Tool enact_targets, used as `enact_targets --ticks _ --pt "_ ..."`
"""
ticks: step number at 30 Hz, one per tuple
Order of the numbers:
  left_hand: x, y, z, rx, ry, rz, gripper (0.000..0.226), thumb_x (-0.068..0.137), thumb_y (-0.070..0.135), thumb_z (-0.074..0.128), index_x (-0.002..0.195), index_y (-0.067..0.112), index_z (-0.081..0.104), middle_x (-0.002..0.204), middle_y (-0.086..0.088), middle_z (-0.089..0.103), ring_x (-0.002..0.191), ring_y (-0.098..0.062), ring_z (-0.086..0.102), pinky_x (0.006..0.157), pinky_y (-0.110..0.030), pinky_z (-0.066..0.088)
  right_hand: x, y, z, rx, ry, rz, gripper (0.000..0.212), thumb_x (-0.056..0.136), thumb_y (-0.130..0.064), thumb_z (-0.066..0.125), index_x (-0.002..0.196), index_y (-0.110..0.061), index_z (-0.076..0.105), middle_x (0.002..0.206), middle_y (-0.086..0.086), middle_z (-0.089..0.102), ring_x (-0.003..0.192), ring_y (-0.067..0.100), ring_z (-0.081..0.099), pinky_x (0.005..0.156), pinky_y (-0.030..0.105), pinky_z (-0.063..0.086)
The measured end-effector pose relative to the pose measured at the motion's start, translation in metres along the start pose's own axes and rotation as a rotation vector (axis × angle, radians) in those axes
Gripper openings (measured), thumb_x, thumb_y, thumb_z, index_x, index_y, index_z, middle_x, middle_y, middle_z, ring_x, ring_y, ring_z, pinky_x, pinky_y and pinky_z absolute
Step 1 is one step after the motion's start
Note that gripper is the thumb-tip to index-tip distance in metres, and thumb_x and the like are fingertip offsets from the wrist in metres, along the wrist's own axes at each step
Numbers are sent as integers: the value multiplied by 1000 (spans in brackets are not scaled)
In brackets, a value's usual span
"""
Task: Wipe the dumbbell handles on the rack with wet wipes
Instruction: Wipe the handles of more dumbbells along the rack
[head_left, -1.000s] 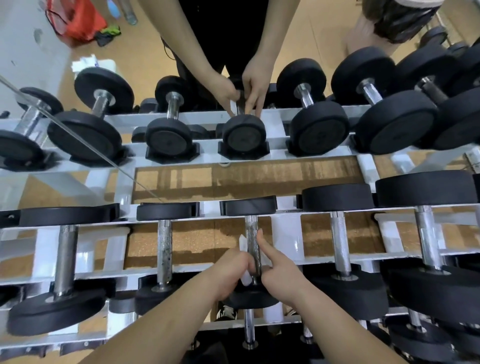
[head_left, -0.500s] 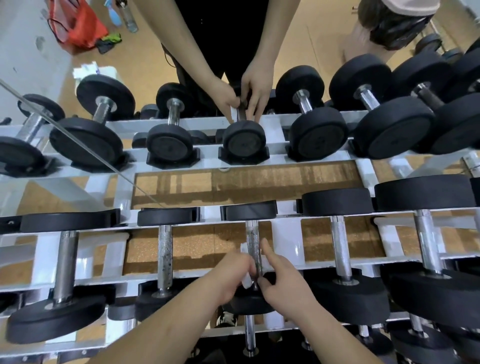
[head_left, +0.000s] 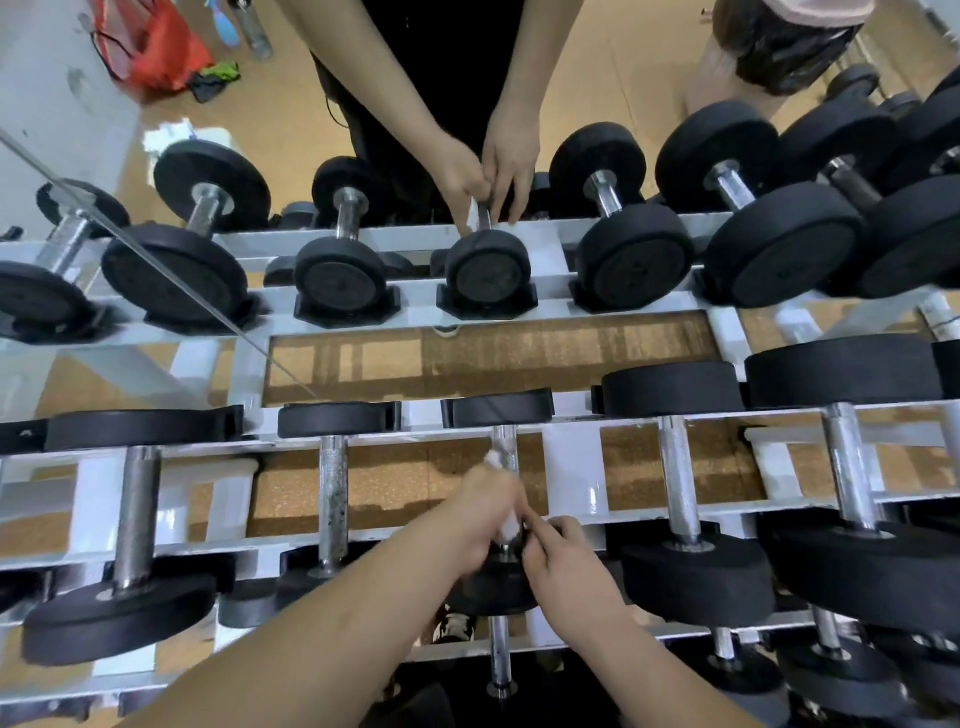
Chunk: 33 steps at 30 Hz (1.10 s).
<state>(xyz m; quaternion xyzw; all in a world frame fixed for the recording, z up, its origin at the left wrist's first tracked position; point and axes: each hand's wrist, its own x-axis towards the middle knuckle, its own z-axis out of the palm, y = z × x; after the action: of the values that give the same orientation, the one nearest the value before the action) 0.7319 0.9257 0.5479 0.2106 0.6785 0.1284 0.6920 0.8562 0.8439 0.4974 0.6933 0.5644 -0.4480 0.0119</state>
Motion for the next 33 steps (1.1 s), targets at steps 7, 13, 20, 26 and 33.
enact_targets --ticks 7,13,20,26,33 --pt "-19 -9 13 -51 5 -9 81 90 -5 49 162 22 22 148 -15 48 103 -23 54 79 -32 44 1 5 -5 84 -10 5 41 108 -39 40 147 -42 52 119 -12 43 96 12 62 87 36 55" --pt "-2 6 5 -65 111 20 27 90 1 52 117 7 54 100 -11 56 81 -20 50 64 -31 37 -11 5 3 178 142 0 27 109 -31 38 124 -32 61 108 -10 64 96 11 63 83 32 50" --pt "-25 -37 14 227 5 70 73 91 6 49 158 18 24 128 -5 57 97 -13 57 77 -30 50 -20 11 0 292 82 41 32 109 -32 39 88 -19 59 84 -2 65 84 20 61 78 35 48" --pt "1 -4 -2 -24 81 -12 50 69 8 58 118 -2 63 112 -16 67 97 -27 61 85 -38 51 -20 12 -10 282 -8 64 38 110 -42 36 104 -14 62 97 2 70 93 18 64 80 33 47" --pt "-35 -36 28 323 27 37 82 100 11 43 165 22 -6 153 -11 39 120 -25 51 97 -34 44 -21 12 -9 289 -2 65 34 111 -37 37 94 -15 57 91 3 68 87 19 64 75 34 47"
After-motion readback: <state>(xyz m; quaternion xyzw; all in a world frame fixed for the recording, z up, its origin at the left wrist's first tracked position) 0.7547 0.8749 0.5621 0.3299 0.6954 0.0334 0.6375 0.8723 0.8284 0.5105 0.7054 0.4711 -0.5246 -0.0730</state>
